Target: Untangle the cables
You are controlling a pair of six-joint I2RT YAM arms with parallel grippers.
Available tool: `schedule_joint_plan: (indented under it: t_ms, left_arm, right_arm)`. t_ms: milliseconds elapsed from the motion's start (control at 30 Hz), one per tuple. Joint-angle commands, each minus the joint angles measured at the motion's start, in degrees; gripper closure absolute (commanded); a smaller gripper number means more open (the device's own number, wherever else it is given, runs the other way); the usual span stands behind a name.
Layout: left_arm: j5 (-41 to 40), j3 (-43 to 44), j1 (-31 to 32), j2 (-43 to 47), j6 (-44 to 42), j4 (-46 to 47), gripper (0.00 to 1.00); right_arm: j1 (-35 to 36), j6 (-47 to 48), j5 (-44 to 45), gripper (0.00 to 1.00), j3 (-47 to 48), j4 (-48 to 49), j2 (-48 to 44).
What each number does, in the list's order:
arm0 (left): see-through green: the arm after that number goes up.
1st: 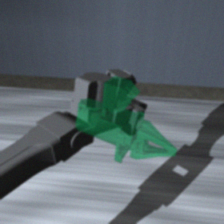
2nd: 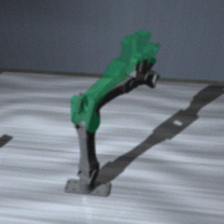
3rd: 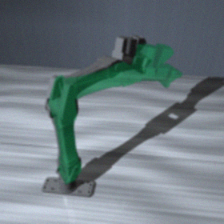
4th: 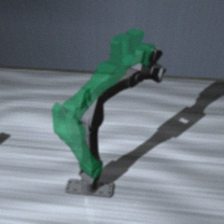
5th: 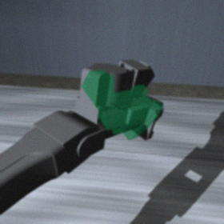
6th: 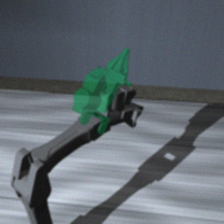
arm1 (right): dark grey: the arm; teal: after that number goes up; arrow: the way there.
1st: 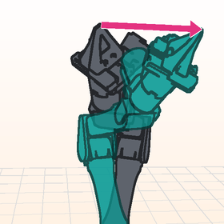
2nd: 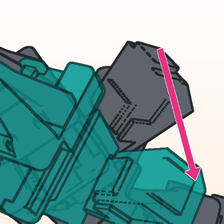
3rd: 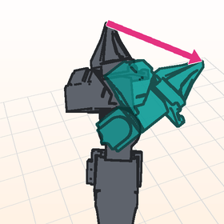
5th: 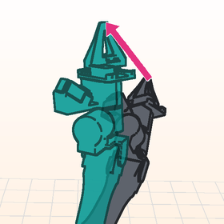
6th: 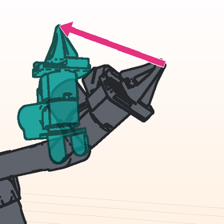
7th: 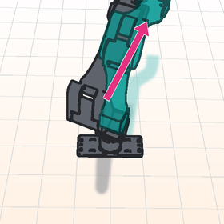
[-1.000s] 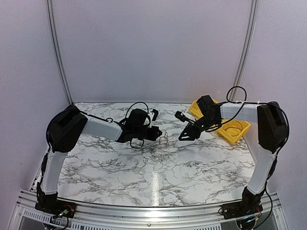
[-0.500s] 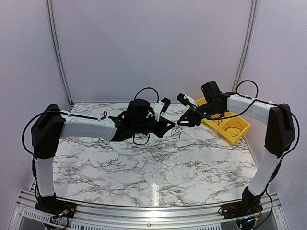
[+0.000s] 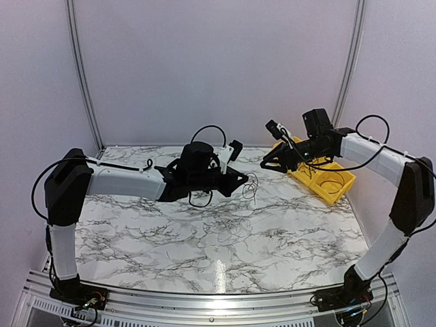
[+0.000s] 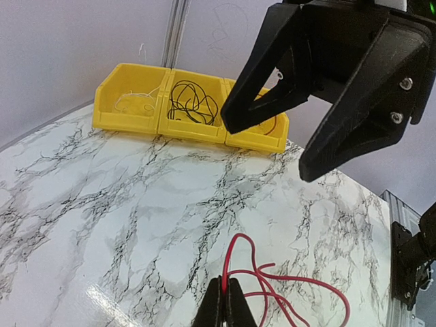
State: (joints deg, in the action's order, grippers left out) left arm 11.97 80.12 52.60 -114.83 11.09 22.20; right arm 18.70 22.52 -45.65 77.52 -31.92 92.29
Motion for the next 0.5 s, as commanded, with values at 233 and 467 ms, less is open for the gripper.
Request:
schedule_joint_plan:
  t_ms: [233,467]
  left_arm:
    - [0.5,2.4,0.2,-0.1,0.4,0.6,1.00]
    - [1.1,4.0,0.3,-1.4,1.1,0.7,1.00]
  right_arm:
    - [2.3,0.7,0.6,0.66,0.6,-1.3,5.7]
    - [2.5,-0.2,0.1,0.77,0.6,-0.4,6.5]
